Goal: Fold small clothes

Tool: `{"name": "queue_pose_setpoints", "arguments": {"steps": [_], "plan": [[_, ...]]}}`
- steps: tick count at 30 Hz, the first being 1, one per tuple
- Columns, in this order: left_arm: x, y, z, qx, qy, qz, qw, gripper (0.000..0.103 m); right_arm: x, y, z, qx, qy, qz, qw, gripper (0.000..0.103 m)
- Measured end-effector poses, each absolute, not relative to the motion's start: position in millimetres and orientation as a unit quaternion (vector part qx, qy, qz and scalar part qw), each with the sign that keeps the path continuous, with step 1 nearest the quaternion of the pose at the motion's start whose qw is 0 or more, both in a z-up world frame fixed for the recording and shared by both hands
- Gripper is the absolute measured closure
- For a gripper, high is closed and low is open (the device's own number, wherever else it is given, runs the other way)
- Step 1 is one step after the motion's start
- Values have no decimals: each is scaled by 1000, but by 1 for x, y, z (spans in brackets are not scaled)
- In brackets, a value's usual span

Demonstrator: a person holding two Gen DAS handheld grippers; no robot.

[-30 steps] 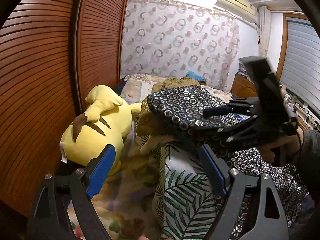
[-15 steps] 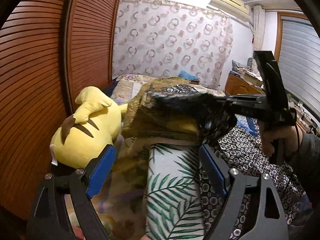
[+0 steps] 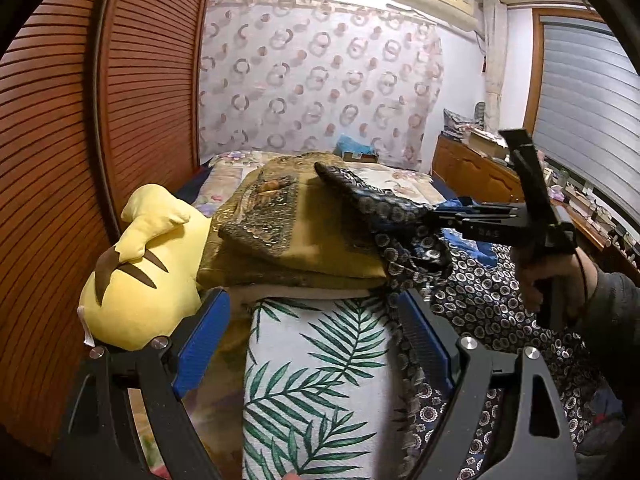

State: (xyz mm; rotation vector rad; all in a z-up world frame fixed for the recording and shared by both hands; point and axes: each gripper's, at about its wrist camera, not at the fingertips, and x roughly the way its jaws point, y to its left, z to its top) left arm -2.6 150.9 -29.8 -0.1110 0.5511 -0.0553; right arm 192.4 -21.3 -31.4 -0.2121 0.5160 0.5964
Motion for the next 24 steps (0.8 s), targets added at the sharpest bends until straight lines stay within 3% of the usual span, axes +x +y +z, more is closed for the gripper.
{"name": "queue_pose_setpoints", "arguments": {"steps": [2, 5, 16, 24], "plan": [[-2, 148, -29, -53, 272, -29, 960, 17, 179, -19, -23, -112, 244, 297, 916, 61], [-2, 148, -30, -53, 271, -28, 961, 17, 153, -19, -13, -123, 230, 323, 910, 56], [-9, 155, -30, -56, 269, -20, 961, 17, 169, 35, -25, -180, 214, 349, 894, 55], [-6, 151, -31, -54, 271, -22, 961, 17, 221, 6, -16, -143, 229, 298, 916, 55]]}}
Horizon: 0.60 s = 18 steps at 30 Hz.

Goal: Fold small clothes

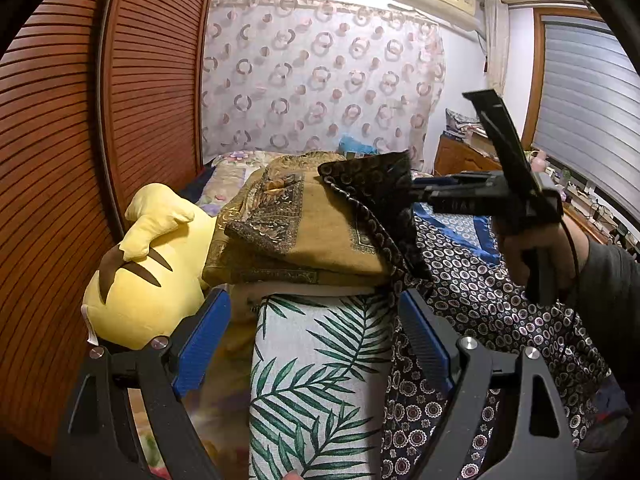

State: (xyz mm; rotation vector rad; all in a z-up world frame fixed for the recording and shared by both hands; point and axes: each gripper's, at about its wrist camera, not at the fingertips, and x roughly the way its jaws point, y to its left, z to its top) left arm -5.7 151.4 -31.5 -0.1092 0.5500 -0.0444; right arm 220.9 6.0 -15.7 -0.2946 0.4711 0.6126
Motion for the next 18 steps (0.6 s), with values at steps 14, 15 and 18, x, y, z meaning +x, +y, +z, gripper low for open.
{"name": "queue_pose_setpoints", "arguments": {"steps": [14, 15, 18], "plan": [[38, 129, -25, -29, 276, -42, 960, 17, 217, -81, -24, -107, 242, 252, 931, 38], [42, 126, -25, -26, 277, -45, 959, 17, 206, -85, -26, -109, 244, 252, 930, 38], [55, 117, -24, -23, 282, -55, 957, 17, 186, -111, -35, -122, 260, 242, 927, 38]]}}
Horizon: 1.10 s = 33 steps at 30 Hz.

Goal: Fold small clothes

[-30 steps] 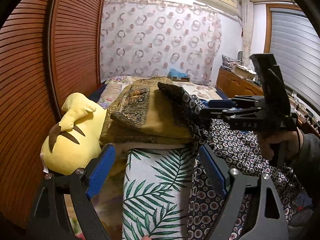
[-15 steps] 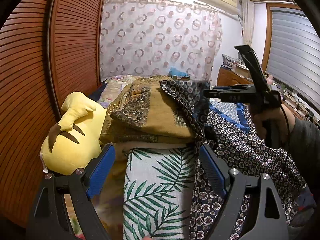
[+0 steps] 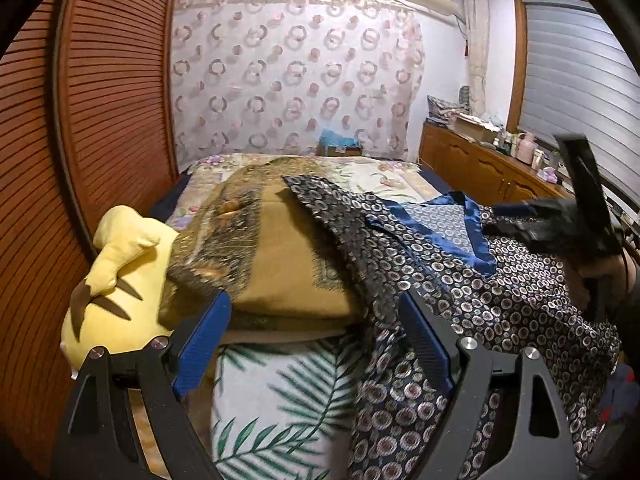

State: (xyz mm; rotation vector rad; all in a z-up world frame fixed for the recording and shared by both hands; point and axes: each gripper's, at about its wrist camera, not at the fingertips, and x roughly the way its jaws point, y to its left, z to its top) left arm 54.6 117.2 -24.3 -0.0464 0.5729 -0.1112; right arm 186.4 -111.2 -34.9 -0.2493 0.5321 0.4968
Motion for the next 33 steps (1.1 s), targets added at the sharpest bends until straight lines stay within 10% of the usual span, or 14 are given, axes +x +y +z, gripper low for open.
{"name": "queue_pose_setpoints", "arguments": {"steps": [6, 19, 27, 33], "plan": [[76, 99, -27, -13, 295, -71, 953, 18, 170, -155, -56, -109, 293, 223, 923, 38], [128, 85, -38, -10, 345, -78, 935, 64, 187, -207, -98, -95, 340, 165, 921, 38], [161, 90, -44, -32, 377, -70, 923, 65, 197, -203, -111, -96, 337, 175, 920, 34], [172, 90, -46, -30, 382, -72, 921, 97, 197, -204, -110, -96, 335, 175, 921, 32]]}}
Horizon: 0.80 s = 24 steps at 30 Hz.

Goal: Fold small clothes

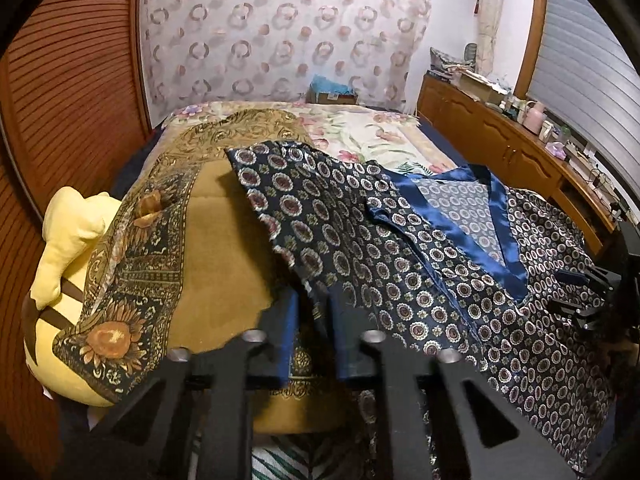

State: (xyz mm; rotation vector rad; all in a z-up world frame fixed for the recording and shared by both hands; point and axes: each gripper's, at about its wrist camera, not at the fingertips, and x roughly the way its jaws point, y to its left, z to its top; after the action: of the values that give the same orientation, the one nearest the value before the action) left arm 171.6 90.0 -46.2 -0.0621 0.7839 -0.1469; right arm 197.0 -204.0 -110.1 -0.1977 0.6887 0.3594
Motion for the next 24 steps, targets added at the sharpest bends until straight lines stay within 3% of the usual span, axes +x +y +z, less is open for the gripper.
{"name": "queue_pose_setpoints", "arguments": {"steps": [2, 12, 13, 14, 16, 18, 19, 20, 24], "plan": [[170, 90, -43, -17, 376, -56, 925, 101, 197, -204, -110, -97, 335, 174, 921, 31], [165, 110, -27, -26, 357, -43, 933, 101, 197, -205, -111, -97, 335, 175, 921, 29], [163, 111, -26, -28, 356, -47, 933, 95, 197, -205, -110, -97, 335, 175, 921, 29], [162, 110, -26, -30, 355, -49, 933, 78, 197, -205, -110, -97, 335, 175, 921, 29], [153, 111, -24, -32, 340, -47, 939, 56, 197, -205, -111, -97, 335, 175, 921, 28], [144, 109, -20, -29, 324, -52, 944, 40, 197, -205, -110, -97, 335, 176, 921, 28], [141, 108, -18, -28, 321, -49, 945, 22, 197, -205, -110, -97, 335, 175, 921, 28], [136, 107, -16, -27, 315, -43, 948, 18, 197, -205, -110, -97, 335, 175, 921, 28], [123, 101, -11, -20, 301, -37, 953, 18, 196, -205, -110, -97, 335, 175, 921, 27]]}}
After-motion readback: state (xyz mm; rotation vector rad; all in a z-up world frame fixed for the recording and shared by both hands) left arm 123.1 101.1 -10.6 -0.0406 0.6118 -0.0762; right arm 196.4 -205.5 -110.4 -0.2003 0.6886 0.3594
